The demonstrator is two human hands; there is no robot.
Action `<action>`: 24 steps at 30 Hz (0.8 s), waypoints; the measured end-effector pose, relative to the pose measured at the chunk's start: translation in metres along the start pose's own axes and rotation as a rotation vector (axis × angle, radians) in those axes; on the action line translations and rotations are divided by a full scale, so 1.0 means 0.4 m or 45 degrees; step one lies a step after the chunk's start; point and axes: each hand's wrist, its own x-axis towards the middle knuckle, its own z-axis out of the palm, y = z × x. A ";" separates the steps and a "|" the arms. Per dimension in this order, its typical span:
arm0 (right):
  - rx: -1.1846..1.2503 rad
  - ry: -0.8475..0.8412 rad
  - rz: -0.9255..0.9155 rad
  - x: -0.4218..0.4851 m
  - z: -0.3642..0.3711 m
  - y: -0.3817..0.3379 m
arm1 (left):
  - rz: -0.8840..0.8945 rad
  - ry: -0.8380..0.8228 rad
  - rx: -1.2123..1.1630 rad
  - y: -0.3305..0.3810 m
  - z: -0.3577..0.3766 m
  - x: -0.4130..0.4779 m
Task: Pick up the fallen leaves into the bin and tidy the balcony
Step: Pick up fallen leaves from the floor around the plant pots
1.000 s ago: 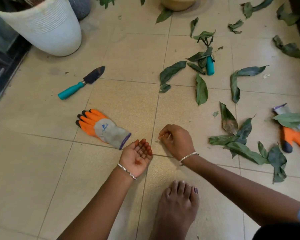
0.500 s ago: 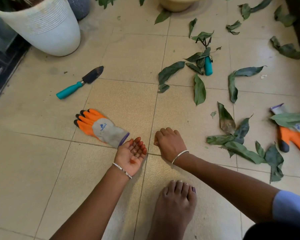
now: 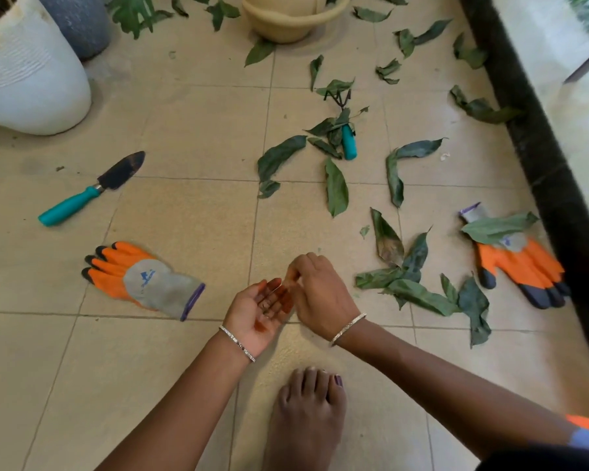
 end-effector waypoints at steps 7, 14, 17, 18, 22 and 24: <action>0.046 0.005 0.065 -0.037 -0.082 0.030 | 0.899 0.138 1.131 -0.367 -0.104 -0.004; 0.047 0.065 0.165 -0.074 -0.139 0.095 | 0.854 0.039 1.360 -0.372 -0.058 0.002; 0.153 0.179 0.282 -0.076 -0.176 0.130 | 0.938 -0.007 1.199 -0.331 -0.018 0.009; 0.170 0.261 0.357 -0.075 -0.194 0.153 | 0.736 -0.147 1.011 -0.256 0.036 0.011; -0.106 0.391 0.684 -0.065 -0.241 0.294 | -0.150 -0.208 -0.006 -0.093 0.233 0.025; -0.261 0.238 0.799 -0.056 -0.236 0.346 | -0.246 -0.204 0.053 -0.064 0.270 0.024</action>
